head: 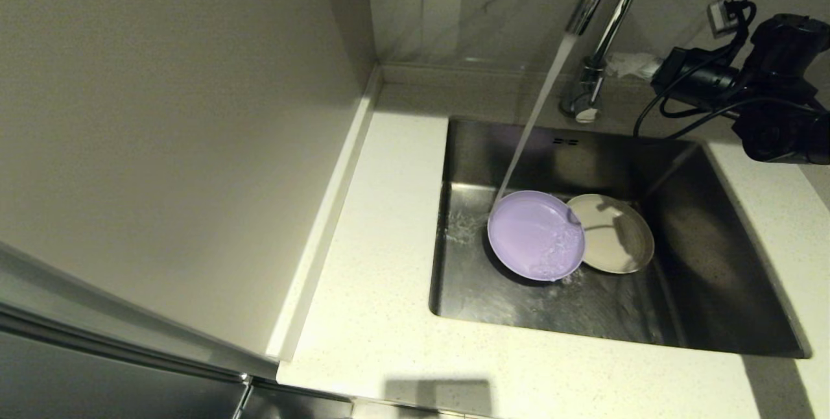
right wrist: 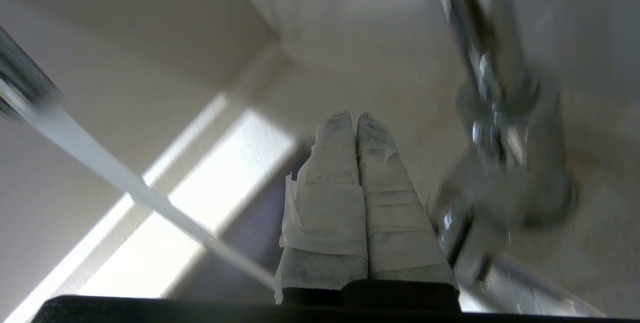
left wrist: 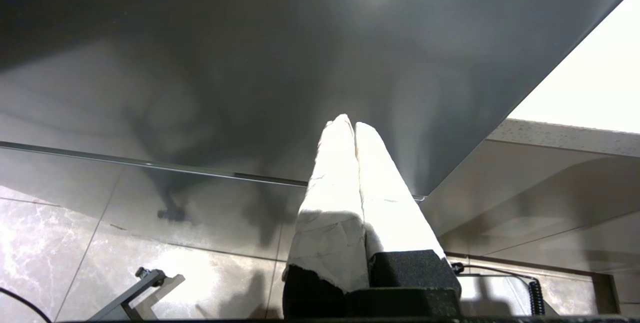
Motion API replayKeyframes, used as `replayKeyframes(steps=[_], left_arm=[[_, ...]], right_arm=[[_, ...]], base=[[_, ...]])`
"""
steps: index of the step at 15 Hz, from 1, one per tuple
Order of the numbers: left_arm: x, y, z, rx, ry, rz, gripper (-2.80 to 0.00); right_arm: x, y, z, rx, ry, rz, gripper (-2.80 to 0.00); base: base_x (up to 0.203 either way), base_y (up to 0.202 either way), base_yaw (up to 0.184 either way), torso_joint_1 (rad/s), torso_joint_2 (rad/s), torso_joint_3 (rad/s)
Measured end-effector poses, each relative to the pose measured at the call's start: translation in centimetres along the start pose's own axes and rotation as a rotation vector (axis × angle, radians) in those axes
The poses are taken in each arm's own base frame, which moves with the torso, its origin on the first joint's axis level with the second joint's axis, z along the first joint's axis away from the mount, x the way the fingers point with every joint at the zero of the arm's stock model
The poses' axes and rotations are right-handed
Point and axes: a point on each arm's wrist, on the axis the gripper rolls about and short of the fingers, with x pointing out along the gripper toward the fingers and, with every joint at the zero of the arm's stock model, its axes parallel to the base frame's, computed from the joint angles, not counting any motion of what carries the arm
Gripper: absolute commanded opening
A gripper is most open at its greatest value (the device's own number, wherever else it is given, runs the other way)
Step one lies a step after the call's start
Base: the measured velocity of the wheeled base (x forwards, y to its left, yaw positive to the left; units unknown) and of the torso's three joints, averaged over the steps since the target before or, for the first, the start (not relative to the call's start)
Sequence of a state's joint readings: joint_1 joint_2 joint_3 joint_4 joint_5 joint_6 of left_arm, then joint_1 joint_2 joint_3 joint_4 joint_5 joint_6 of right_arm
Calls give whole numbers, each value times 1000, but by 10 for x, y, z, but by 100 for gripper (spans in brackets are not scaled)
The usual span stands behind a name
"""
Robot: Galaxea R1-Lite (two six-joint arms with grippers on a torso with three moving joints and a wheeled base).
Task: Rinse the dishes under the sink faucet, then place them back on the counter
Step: Turn on the faucet, then wait for the water to rinse the bowl
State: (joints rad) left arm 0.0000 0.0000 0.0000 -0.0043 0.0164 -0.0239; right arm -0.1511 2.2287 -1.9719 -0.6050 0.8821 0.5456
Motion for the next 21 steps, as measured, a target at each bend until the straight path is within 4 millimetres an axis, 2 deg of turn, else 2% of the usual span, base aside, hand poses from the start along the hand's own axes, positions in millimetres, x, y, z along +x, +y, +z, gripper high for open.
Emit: replayKeyframes(steps=[3,9,11,15,18,21], left_arm=[[0,0,0,0,0,0,-280],[0,0,0,0,0,0,-280],[0,0,0,0,0,-1,-280],[0,0,0,0,0,0,-280],[0,0,0,0,0,0,-280],[0,0,0,0,0,0,-280]], right_arm=[[-10,-1,14,-9,-76,12,-280],[-28,-18,15,21,-67,-61,-280],[-31,-15,19,28,-77,-88,-280],[-39,4,30,1,-94,-121,-280],[-56,14,24,-55,-68,-197,-280],[-87,21,-3,-57,17,-303,-280]], base=[[0,0,0,0,0,0],[0,0,0,0,0,0],[0,0,0,0,0,0],[0,0,0,0,0,0],[0,0,0,0,0,0],[0,0,0,0,0,0]])
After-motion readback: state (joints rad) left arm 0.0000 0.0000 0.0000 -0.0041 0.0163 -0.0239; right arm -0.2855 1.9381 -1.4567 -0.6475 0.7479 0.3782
